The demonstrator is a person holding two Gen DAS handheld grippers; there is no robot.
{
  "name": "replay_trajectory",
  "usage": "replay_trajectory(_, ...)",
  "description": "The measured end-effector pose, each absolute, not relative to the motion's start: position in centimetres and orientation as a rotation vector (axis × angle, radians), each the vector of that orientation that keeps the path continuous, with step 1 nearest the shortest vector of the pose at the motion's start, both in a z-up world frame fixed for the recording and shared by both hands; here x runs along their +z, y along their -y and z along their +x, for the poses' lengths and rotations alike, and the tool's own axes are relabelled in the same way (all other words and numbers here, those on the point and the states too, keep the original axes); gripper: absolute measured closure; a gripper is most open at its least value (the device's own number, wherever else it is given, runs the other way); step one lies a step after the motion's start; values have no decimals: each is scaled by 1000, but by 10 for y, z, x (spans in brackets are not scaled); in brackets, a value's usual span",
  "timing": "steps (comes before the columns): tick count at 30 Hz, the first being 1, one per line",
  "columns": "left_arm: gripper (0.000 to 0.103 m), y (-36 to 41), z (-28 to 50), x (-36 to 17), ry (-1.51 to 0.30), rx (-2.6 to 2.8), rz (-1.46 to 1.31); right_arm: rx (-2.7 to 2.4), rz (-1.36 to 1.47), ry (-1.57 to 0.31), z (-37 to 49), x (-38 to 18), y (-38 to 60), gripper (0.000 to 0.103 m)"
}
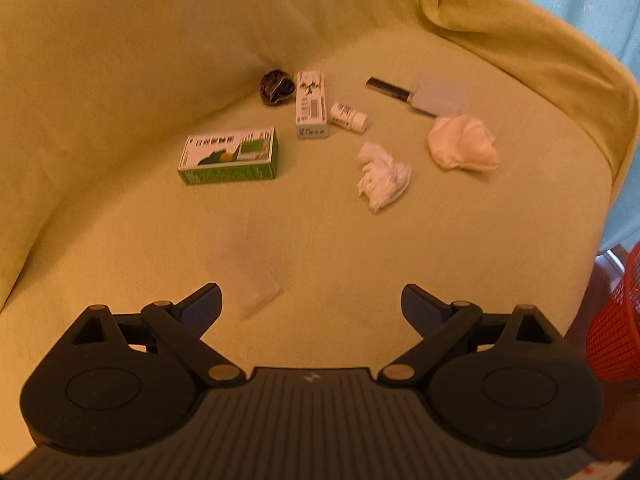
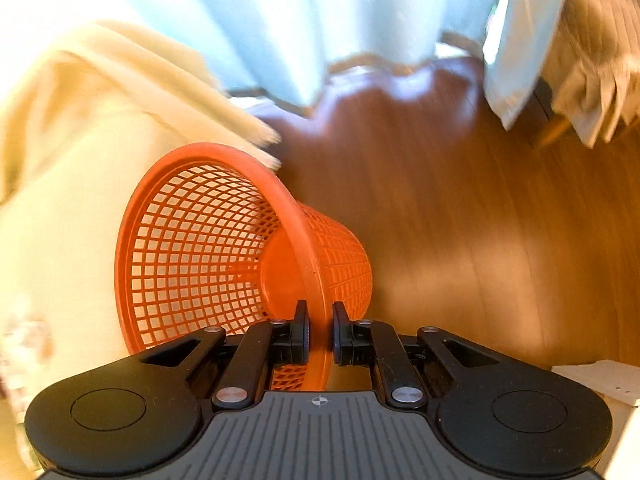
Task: Collect trash
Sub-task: 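Grasp the orange mesh wastebasket rim with the right gripper and lift it, then move the left gripper to the crumpled white tissue while the right holds the basket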
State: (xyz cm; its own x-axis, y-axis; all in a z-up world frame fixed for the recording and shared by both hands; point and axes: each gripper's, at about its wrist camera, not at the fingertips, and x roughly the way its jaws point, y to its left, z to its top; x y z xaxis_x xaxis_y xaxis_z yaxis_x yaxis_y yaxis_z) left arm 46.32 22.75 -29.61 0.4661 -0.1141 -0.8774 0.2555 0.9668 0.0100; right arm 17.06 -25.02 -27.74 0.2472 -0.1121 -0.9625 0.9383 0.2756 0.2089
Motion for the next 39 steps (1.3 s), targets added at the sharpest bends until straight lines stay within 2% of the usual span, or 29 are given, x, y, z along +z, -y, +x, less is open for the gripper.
replay_trajectory(6,9,-229,487,-266,-1062,-276,123,-822,1018,-960,218,-190,216,96)
replay_trajectory(12,9,-228,503,-249,-1051,-295,122,-736,1015,-999,285,-172,199,96)
replay_trajectory(21,9,-206,520,-242,-1066,-239,105,-562,967,-1083,373,-182,197,96)
replay_trajectory(39,9,-170,522,-236,-1084,-140,93,-424,859,-1152,429,-237,248,96)
